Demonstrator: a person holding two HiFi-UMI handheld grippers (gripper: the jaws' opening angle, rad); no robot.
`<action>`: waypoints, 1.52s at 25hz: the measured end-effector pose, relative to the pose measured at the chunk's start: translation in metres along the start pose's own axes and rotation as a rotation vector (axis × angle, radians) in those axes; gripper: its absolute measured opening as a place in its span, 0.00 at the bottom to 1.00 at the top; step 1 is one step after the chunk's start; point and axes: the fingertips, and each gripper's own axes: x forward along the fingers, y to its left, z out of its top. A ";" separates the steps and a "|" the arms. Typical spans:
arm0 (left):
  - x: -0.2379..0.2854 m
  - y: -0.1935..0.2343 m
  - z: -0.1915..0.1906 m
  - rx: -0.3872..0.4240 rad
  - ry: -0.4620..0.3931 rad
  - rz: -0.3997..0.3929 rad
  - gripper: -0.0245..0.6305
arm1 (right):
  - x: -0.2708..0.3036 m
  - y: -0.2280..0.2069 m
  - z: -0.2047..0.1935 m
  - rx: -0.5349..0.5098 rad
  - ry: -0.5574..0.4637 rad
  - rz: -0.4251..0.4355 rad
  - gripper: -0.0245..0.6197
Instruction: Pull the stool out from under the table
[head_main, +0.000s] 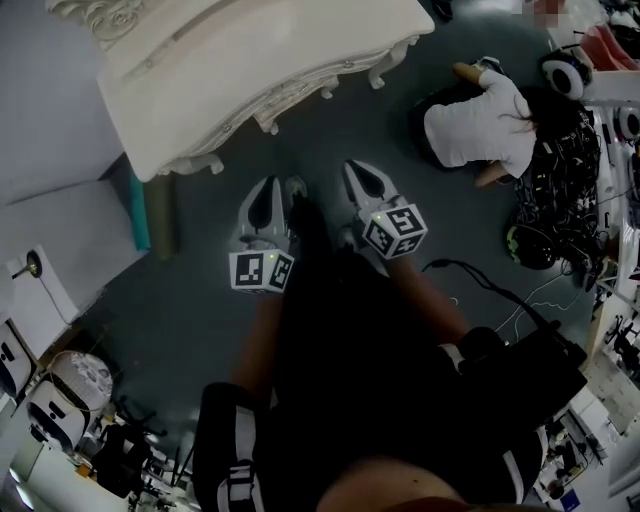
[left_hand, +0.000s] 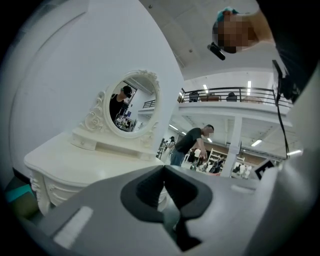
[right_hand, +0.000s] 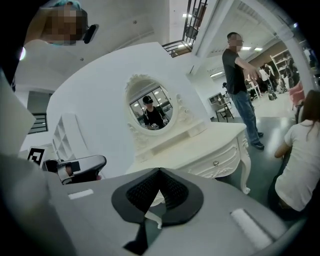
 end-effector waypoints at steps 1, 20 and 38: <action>0.006 0.005 -0.002 -0.003 0.002 0.000 0.05 | 0.010 -0.003 -0.002 0.006 0.005 -0.002 0.04; 0.091 0.079 -0.071 -0.074 0.035 0.007 0.05 | 0.152 -0.087 -0.098 0.239 0.052 -0.025 0.04; 0.136 0.114 -0.145 -0.101 0.047 -0.017 0.05 | 0.252 -0.191 -0.222 0.632 0.027 -0.025 0.31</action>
